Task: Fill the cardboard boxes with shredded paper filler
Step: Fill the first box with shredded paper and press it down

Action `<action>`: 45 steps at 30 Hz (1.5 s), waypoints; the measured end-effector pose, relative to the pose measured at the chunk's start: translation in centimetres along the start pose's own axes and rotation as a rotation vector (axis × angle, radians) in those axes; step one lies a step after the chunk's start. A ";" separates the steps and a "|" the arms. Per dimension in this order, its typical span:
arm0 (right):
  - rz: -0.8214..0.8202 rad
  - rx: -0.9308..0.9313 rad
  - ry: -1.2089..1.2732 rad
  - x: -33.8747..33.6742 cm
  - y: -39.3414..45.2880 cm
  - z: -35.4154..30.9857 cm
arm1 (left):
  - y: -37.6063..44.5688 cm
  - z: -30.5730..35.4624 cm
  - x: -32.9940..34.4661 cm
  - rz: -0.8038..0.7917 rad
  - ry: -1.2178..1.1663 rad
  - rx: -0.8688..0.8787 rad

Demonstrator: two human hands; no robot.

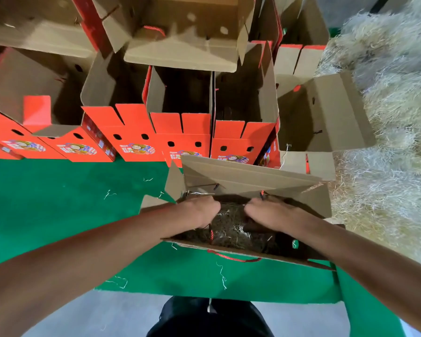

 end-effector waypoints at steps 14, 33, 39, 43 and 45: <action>-0.080 0.122 -0.012 2.8 0.4 0.9 | -0.4 1.0 -1.2 0.036 0.222 0.061; 0.058 -0.204 0.077 1.9 1.7 -3.0 | -0.3 0.9 -1.2 0.202 0.035 0.033; -0.004 -0.199 -0.224 4.4 3.6 -3.9 | -0.6 1.2 1.3 -0.117 0.109 0.044; -0.100 -0.103 -0.198 3.8 3.2 -3.2 | -0.9 1.3 1.5 -0.155 0.111 0.050; -0.122 -0.070 -0.069 3.0 2.4 -3.5 | -1.2 1.2 1.1 -0.145 0.116 0.057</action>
Point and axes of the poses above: each hand's wrist, its own y-axis towards the middle knuckle, its own x-axis out of the palm, z = x × y, the point moved 8 cm from there along y, towards the middle knuckle, and after that the axes turned 9 degrees about x, right-handed, at the moved point
